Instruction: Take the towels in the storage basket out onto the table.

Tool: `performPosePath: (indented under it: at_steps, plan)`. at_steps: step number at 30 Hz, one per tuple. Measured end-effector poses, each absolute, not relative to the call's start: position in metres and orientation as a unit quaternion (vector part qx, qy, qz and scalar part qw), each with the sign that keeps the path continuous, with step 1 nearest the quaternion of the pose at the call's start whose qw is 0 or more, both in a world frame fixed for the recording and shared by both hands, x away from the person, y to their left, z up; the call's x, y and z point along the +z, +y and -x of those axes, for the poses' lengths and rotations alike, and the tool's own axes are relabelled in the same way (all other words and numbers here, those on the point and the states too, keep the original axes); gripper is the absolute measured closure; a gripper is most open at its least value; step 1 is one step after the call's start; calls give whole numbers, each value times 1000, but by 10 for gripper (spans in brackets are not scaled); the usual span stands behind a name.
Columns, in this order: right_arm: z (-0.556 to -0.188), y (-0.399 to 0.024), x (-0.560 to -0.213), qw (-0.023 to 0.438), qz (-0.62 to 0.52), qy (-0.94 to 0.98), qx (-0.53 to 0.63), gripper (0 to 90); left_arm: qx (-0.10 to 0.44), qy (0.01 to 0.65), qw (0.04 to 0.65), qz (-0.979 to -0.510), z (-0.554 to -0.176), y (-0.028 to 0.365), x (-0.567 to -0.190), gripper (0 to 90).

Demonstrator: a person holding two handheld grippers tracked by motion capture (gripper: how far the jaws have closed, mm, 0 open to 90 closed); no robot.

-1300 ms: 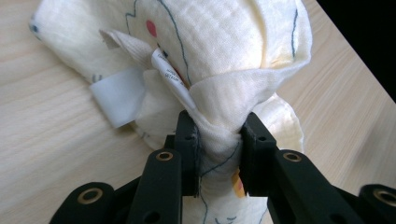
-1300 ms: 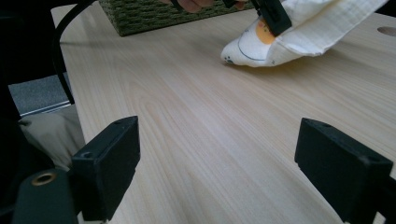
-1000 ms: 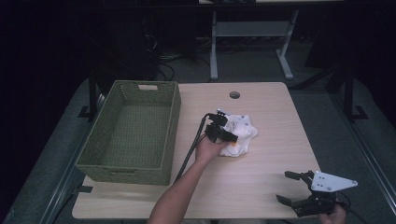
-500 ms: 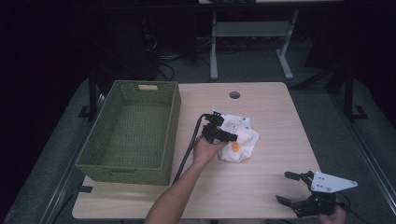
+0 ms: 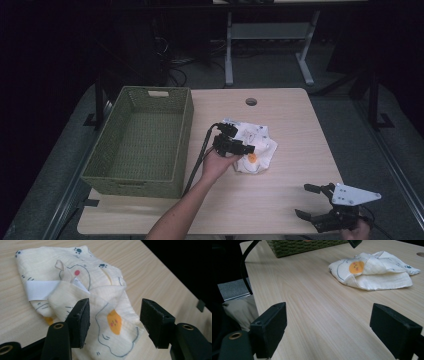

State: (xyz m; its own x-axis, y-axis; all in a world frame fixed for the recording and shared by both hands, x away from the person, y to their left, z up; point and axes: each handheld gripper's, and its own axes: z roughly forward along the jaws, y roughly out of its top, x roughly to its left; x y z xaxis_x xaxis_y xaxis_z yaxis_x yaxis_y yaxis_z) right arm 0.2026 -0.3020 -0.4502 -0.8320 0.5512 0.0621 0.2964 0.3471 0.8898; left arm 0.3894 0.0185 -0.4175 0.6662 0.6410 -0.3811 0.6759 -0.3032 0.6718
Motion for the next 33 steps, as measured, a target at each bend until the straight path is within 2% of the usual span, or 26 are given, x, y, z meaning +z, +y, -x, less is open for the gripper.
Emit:
performPosePath:
  at_steps: [15,33]
  plan:
    - [-204,-299,-451,124,-264,812,506,138,-35,376,475,-795,-366,43,-413,382]
    - [-205,-296,-454,124,-270,818,492,138,-47,339,501,-795,-337,59,-411,341]
